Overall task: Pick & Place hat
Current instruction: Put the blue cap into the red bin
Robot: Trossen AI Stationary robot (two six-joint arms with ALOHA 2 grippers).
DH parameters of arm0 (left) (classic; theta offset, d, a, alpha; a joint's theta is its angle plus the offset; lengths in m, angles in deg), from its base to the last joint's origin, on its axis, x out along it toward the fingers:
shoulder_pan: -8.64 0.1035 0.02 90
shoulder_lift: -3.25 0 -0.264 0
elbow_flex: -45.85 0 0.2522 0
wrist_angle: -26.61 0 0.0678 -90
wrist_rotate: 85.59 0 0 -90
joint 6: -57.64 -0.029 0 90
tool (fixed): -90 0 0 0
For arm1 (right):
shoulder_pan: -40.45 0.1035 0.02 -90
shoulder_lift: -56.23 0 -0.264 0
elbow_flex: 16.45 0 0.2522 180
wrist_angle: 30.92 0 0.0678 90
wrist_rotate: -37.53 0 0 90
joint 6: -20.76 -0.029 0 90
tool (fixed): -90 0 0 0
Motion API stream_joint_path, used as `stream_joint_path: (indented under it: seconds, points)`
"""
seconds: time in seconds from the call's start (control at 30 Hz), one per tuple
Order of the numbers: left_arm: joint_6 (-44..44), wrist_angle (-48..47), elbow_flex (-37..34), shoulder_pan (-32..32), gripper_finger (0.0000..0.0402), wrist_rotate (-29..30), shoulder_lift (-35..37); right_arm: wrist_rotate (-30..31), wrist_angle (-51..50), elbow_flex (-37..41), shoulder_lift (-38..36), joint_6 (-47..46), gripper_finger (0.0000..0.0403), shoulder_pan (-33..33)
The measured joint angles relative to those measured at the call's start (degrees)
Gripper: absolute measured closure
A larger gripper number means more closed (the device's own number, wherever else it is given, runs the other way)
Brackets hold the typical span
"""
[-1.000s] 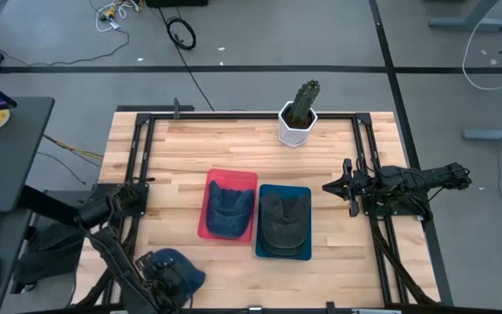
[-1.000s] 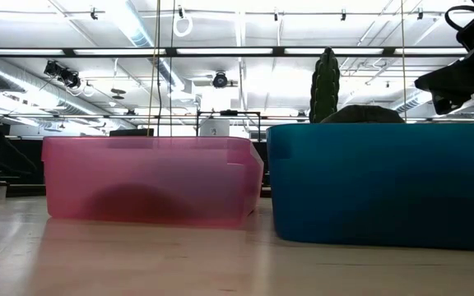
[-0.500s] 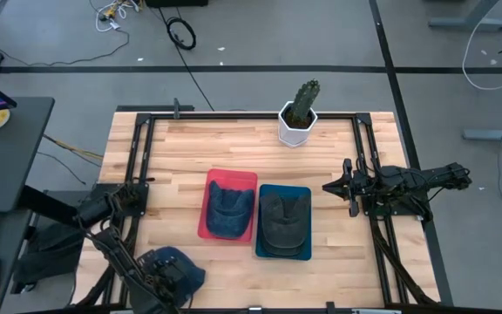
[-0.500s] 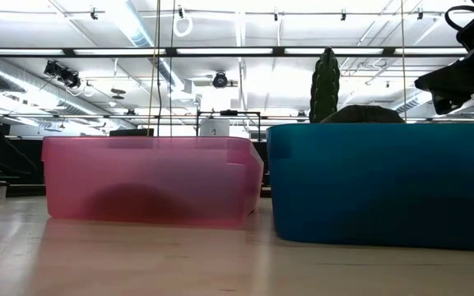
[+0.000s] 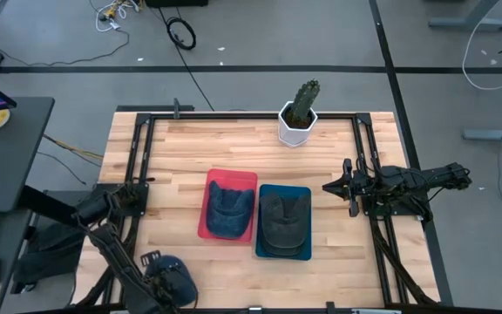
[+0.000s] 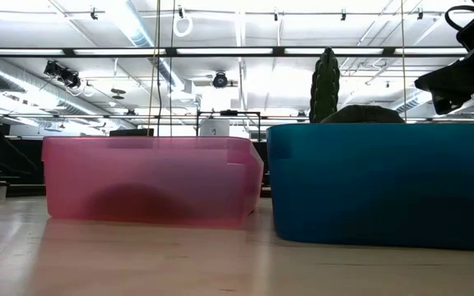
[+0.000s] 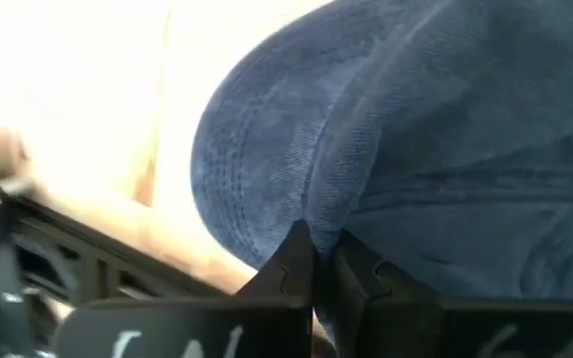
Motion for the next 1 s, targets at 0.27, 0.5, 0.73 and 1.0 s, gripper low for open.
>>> stream_joint_path:
  seconds: [0.27,0.5,0.73,1.0]
  points:
    - [-9.2,-11.1,11.5,1.5,0.0393,8.1,0.4,0.0,0.0,0.0,0.0,0.0,0.0367,0.0]
    - [-31.3,-11.4,16.6,6.3,0.0393,15.6,0.9,0.0,0.0,0.0,0.0,0.0,0.0367,0.0]
    - [-54.0,-11.6,16.7,13.8,0.0393,23.0,0.9,0.0,0.0,0.0,0.0,0.0,0.0367,0.0]
    - [-61.3,-11.6,17.9,21.8,0.0393,31.6,0.9,0.0,0.0,0.0,0.0,0.0,0.0367,0.0]
